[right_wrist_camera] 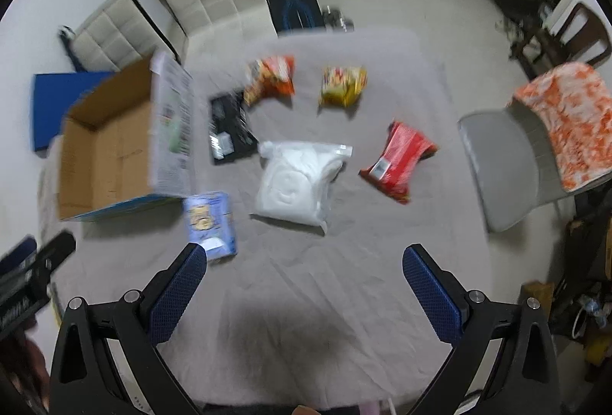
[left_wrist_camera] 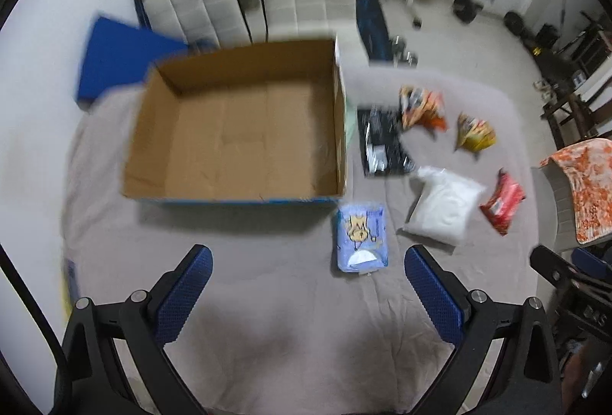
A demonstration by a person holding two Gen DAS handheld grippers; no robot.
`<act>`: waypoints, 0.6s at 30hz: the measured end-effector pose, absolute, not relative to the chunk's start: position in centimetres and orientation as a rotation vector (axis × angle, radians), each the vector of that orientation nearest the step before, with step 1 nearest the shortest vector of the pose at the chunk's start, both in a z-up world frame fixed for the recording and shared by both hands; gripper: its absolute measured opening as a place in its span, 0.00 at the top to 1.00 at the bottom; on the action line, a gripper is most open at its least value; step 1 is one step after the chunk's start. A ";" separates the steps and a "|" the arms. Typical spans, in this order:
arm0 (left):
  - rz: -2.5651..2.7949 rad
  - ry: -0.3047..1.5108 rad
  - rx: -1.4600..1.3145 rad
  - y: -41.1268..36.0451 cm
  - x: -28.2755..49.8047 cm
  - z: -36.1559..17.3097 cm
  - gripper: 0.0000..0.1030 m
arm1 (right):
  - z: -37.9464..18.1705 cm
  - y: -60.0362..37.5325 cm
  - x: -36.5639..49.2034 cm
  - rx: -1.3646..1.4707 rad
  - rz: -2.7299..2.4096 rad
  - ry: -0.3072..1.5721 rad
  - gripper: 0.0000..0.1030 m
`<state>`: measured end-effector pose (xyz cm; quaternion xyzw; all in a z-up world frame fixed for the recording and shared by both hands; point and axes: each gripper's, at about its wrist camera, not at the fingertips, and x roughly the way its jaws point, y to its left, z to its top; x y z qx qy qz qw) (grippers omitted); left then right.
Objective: Organize snacks
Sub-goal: 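Grasp the blue tissue pack with the left tool while the right tool grasps the white bag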
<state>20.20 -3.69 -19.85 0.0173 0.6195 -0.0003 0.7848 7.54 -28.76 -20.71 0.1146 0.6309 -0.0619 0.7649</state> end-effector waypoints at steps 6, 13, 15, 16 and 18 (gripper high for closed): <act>-0.015 1.533 -0.006 -5.1 22.8 -30.0 0.01 | -30.2 -29.5 13.0 0.348 -0.151 1.498 0.05; -0.002 1.634 -0.035 -5.4 24.4 -36.2 0.01 | -36.9 -28.1 16.7 0.435 -0.159 1.639 0.05; -0.012 1.655 -0.039 -5.7 24.5 -37.3 0.01 | -38.5 -27.4 17.3 0.420 -0.169 1.674 0.06; -0.020 1.664 -0.037 -5.9 24.4 -37.7 0.01 | -39.5 -27.1 17.6 0.421 -0.174 1.697 0.07; -0.038 1.686 -0.030 -6.5 24.3 -38.7 0.01 | -40.7 -26.7 18.0 0.394 -0.195 1.720 0.10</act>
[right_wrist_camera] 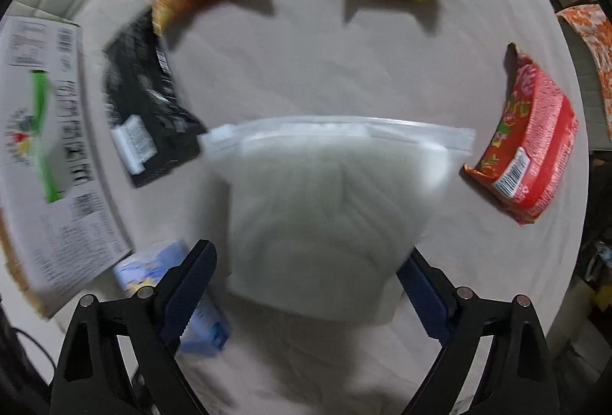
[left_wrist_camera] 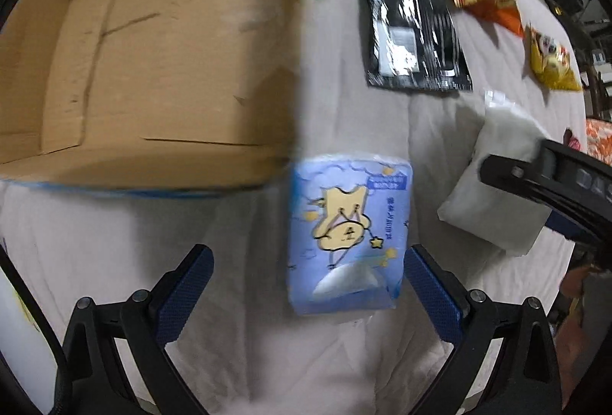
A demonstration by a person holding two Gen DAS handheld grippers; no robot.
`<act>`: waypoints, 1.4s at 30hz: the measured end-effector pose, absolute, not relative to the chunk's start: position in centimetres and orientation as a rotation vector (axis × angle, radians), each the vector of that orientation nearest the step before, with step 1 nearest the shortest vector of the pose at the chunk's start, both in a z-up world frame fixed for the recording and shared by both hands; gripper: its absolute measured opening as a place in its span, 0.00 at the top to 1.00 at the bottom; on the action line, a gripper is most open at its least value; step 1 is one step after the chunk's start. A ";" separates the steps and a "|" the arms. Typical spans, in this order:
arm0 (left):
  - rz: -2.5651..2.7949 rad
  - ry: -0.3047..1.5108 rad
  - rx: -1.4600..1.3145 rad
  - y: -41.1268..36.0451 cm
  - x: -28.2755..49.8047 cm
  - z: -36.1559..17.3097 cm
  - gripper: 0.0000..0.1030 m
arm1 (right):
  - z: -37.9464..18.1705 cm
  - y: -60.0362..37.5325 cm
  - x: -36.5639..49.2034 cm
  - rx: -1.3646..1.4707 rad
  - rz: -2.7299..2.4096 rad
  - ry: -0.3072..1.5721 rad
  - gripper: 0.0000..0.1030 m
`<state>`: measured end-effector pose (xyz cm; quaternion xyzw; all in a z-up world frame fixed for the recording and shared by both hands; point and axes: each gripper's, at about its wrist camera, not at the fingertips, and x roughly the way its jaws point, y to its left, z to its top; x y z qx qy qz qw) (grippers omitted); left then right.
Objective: Organize snacks
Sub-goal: 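Grasp the blue tissue pack with the left tool while the right tool grasps the white bag, then carry both packs into the cardboard box and open both tools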
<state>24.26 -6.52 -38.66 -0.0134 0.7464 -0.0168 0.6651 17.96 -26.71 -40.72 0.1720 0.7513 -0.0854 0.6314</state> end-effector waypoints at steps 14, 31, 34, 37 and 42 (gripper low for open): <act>-0.041 1.700 -0.002 -7.0 22.5 -41.6 0.19 | -41.7 -28.0 14.8 0.314 -0.159 1.825 0.22; -0.029 1.717 0.031 -6.2 12.0 -43.4 0.47 | -45.1 -22.8 11.0 0.242 -0.101 1.894 0.19; -0.029 1.706 0.010 -6.1 11.5 -44.0 0.48 | -45.5 -21.9 11.4 0.221 -0.120 1.875 0.19; -0.037 1.700 0.006 -5.0 11.3 -43.3 0.55 | -45.4 -20.6 11.2 0.183 -0.114 1.863 0.26; -0.037 1.665 0.009 -6.5 11.1 -39.0 0.58 | -43.7 -20.5 10.1 0.188 -0.076 1.836 0.29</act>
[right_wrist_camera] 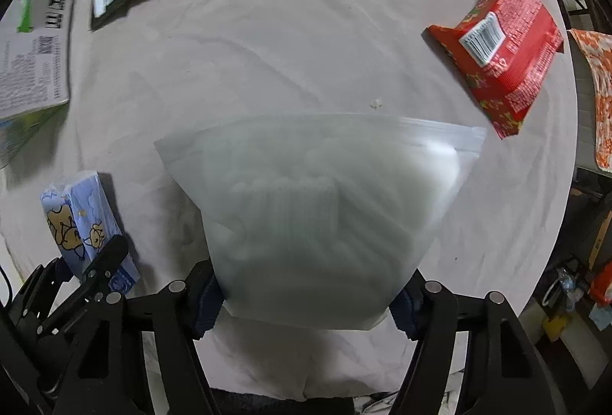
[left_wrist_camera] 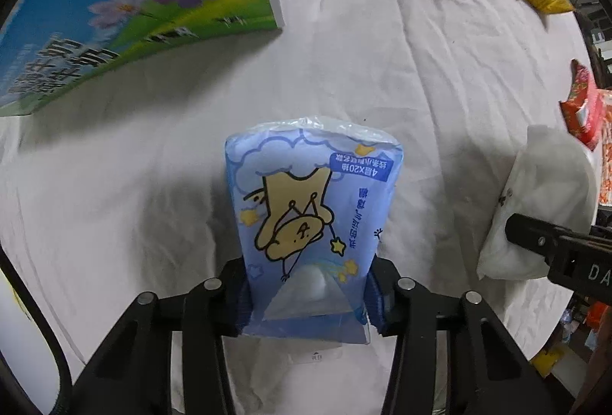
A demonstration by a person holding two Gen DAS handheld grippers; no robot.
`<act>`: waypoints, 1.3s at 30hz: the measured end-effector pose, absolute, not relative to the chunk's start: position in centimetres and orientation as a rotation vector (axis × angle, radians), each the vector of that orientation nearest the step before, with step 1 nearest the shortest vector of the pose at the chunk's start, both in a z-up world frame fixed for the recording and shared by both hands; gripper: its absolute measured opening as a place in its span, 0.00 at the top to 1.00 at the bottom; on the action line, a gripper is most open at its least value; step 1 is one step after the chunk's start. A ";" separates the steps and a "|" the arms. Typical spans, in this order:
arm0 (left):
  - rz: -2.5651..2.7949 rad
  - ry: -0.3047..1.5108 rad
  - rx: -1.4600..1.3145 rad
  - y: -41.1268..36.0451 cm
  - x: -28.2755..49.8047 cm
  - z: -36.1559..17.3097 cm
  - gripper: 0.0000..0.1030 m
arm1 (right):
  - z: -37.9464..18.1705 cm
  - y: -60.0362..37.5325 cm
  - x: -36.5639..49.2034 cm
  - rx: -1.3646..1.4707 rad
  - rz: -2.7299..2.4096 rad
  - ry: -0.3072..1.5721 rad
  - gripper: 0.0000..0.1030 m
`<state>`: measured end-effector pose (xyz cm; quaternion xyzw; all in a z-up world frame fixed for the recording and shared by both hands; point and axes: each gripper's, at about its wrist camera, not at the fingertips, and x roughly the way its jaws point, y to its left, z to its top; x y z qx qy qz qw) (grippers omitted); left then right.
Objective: Organize snacks
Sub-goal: 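Carry both packs into the cardboard box and open both tools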
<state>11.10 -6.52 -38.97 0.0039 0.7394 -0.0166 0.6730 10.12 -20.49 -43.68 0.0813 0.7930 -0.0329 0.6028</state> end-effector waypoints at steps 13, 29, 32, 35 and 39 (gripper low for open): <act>-0.098 1.441 -0.073 -1.6 8.1 -23.9 0.58 | -32.9 -15.6 9.6 0.227 0.144 1.647 0.30; -0.113 1.351 -0.061 12.6 26.9 -17.3 0.57 | -20.2 -4.8 24.1 0.228 0.277 1.469 0.29; -0.124 1.388 -0.087 14.0 31.1 -20.2 0.57 | -23.0 -2.2 27.8 0.222 0.264 1.497 0.29; -0.164 1.453 -0.142 15.2 34.1 -23.5 0.57 | -26.4 -0.2 31.0 0.216 0.252 1.538 0.29; -0.209 1.542 -0.220 16.6 36.8 -28.0 0.57 | -31.1 1.1 33.7 0.196 0.226 1.591 0.29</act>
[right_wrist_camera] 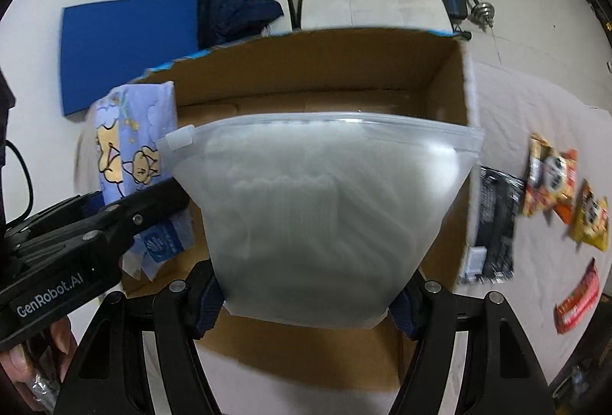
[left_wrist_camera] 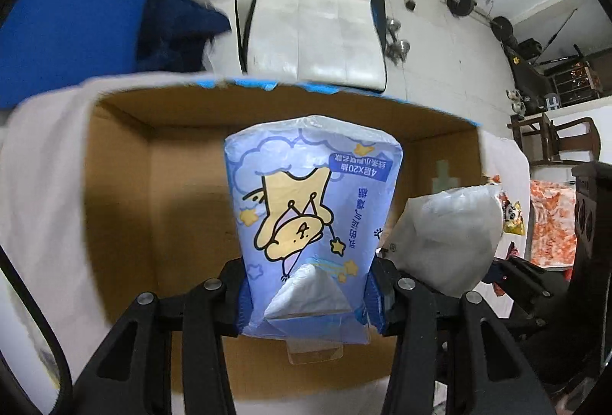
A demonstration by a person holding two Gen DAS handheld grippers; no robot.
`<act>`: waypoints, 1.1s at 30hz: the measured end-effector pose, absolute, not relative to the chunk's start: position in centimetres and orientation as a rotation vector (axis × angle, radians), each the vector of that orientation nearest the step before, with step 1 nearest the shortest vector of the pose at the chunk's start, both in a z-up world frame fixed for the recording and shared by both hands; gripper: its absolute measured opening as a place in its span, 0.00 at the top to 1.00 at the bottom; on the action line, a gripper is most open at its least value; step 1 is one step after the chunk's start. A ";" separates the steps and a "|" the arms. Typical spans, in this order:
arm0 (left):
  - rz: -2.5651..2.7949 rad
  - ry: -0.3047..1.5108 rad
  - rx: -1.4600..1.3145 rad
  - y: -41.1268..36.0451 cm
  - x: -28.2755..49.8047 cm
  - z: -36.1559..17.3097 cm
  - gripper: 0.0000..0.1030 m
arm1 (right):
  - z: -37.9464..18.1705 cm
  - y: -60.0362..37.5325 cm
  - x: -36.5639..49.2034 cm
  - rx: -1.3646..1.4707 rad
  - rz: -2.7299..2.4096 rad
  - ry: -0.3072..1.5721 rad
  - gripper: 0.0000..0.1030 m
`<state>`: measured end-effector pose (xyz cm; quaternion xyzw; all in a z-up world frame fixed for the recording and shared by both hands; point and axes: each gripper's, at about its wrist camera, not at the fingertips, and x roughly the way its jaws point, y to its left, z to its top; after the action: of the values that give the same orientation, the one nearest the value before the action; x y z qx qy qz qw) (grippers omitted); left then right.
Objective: Organize snacks
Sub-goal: 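Carry both packs into the cardboard box and open both tools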
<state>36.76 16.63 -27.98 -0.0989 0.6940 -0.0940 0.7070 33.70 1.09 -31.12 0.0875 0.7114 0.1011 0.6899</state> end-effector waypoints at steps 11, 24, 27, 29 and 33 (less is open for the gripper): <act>-0.288 1.657 -0.270 16.7 39.4 -34.4 0.55 | -37.1 2.4 38.4 0.075 0.155 1.662 0.28; -0.256 1.702 -0.232 16.1 39.1 -33.7 0.37 | -38.3 2.8 40.5 0.022 0.131 1.675 0.17; -0.244 1.676 -0.209 16.3 38.8 -32.2 0.24 | -37.4 2.5 40.4 0.045 0.135 1.671 0.17; -0.231 1.657 -0.198 16.4 38.5 -30.9 0.15 | -37.3 2.3 40.3 0.041 0.122 1.665 0.16; -0.234 1.612 -0.166 16.7 37.3 -28.6 0.05 | -35.7 2.5 39.3 0.044 0.105 1.650 0.05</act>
<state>37.26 16.65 -28.57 -0.0738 0.7191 -0.1043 0.6831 39.31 2.50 -35.74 0.0197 0.7340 0.0465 0.6772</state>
